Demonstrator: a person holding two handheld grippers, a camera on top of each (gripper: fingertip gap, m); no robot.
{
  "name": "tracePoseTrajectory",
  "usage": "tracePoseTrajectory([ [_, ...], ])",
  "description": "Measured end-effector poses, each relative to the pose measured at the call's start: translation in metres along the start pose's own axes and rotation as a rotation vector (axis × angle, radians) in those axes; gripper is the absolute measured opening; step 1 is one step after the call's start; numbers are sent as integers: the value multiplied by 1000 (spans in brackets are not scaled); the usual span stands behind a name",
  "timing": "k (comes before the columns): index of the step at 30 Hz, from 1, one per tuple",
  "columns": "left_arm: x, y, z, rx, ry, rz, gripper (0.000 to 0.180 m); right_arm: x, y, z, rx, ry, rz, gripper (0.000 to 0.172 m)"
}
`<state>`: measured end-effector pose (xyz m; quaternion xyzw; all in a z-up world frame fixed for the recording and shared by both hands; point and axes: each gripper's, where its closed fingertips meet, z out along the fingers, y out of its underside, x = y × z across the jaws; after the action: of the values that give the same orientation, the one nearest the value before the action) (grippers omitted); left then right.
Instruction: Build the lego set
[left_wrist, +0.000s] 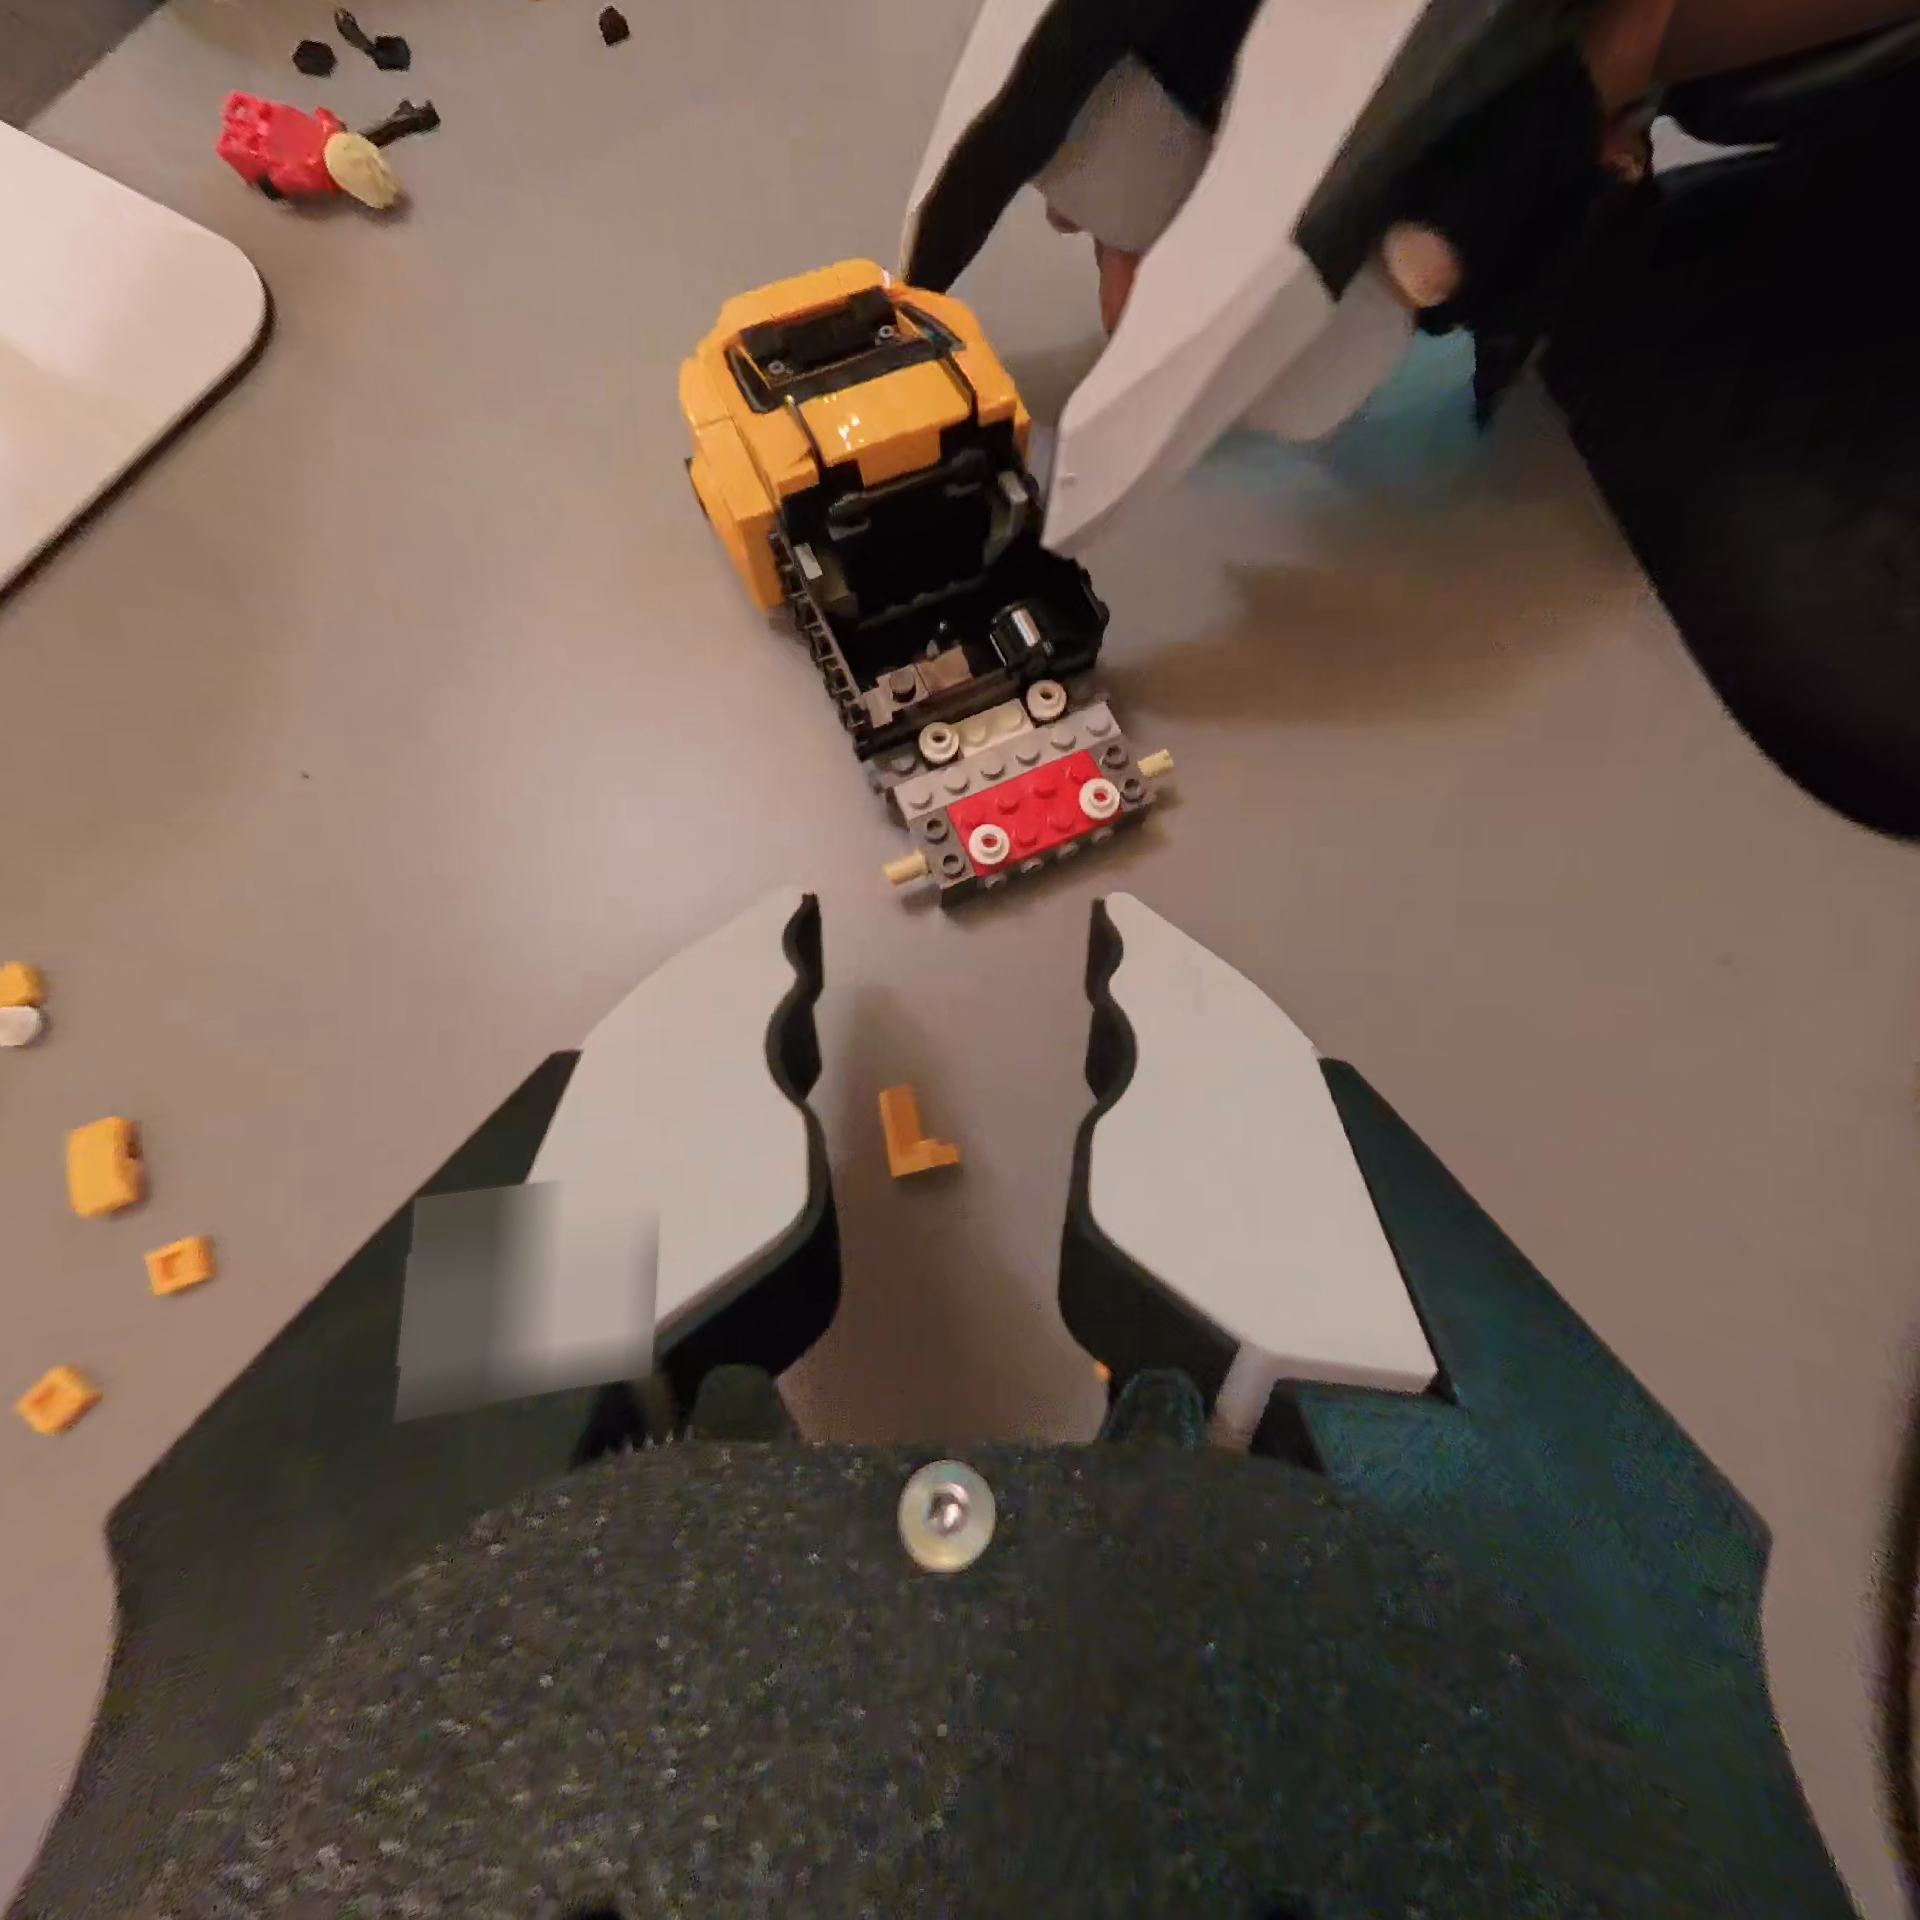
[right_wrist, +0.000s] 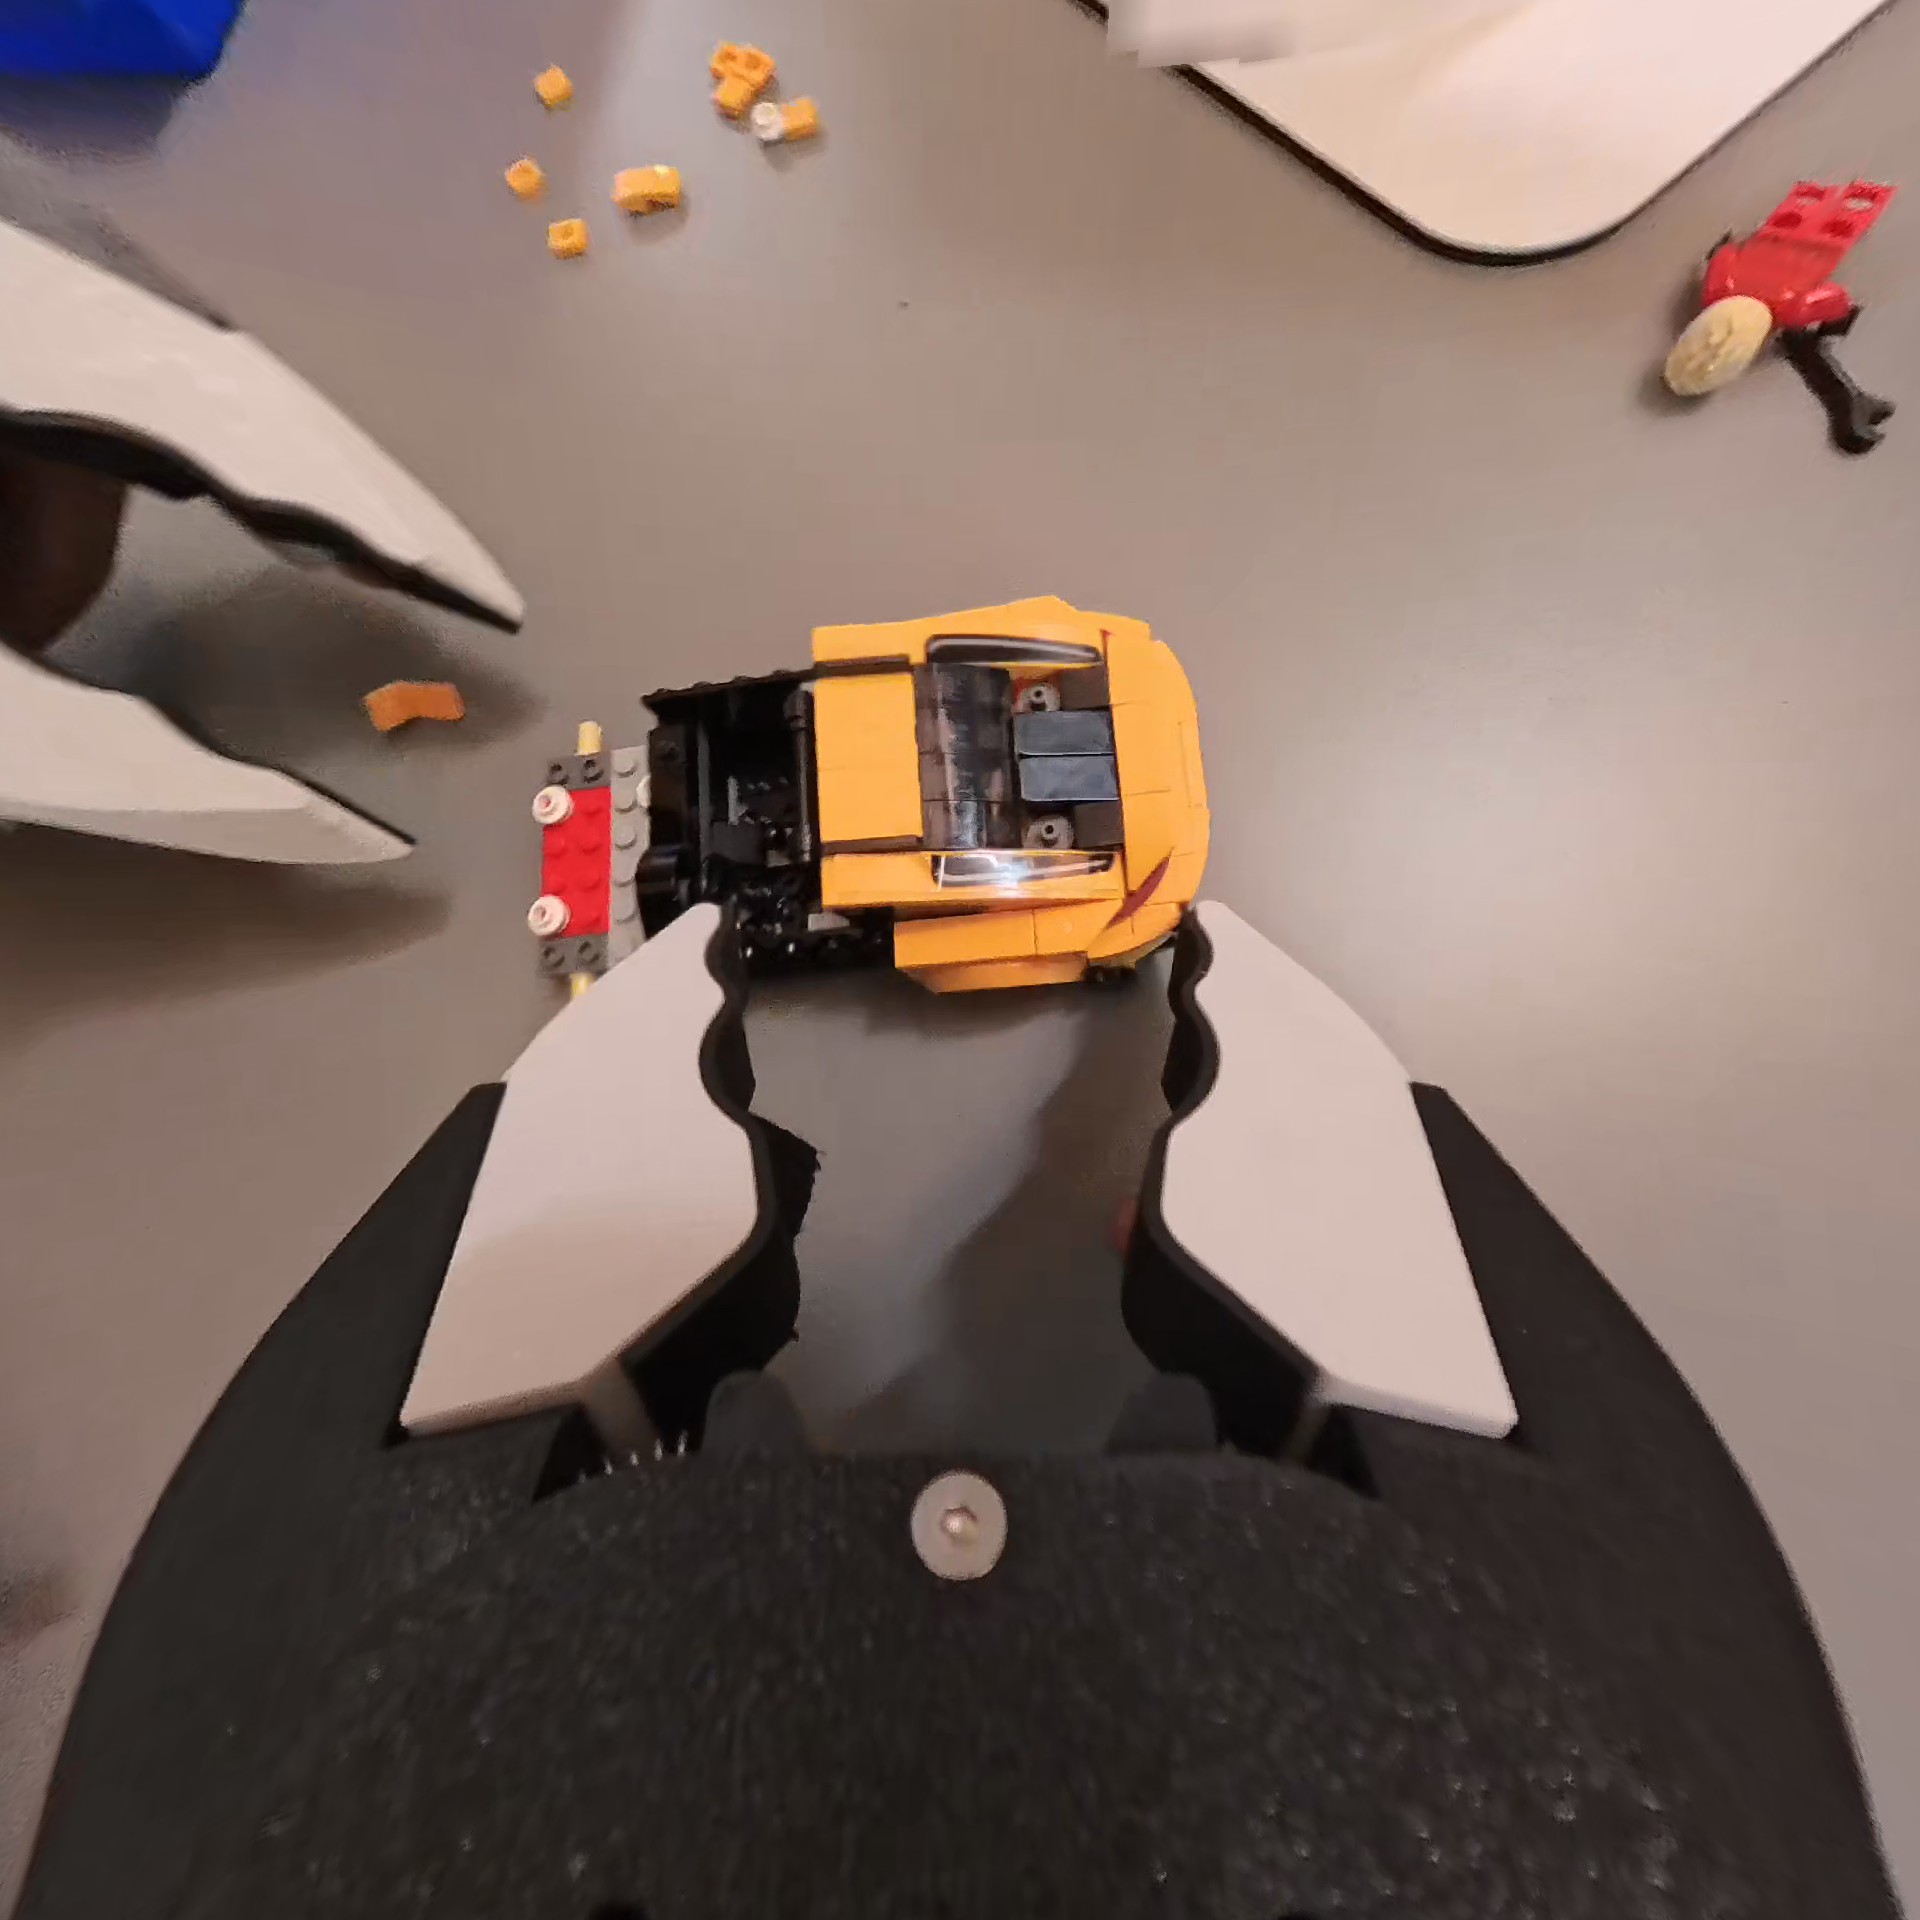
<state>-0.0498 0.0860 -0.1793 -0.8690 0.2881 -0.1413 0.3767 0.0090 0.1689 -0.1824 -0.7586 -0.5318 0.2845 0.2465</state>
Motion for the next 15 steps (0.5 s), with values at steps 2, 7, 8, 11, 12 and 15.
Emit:
tracePoseTrajectory([
  [2,9,-2,5,9,23,-34,59,-4,-2,-12,27,-52,-101,77],
  [7,15,-6,29,-30,-60,-47,93,12,-15,-33,-106,-35,-705,88],
  [8,15,-9,33,-30,-79,-47,95,14,-14,-31,-195,-43,-805,94],
  [11,16,-8,43,-70,-97,-26,67,12,-14,-21,-406,-96,-1061,107],
  [12,15,-8,42,-77,-96,-10,66,12,-13,-17,-464,-122,-1119,110],
  [15,16,0,34,-142,-17,70,66,11,-10,-3,-557,-212,-1194,114],
])
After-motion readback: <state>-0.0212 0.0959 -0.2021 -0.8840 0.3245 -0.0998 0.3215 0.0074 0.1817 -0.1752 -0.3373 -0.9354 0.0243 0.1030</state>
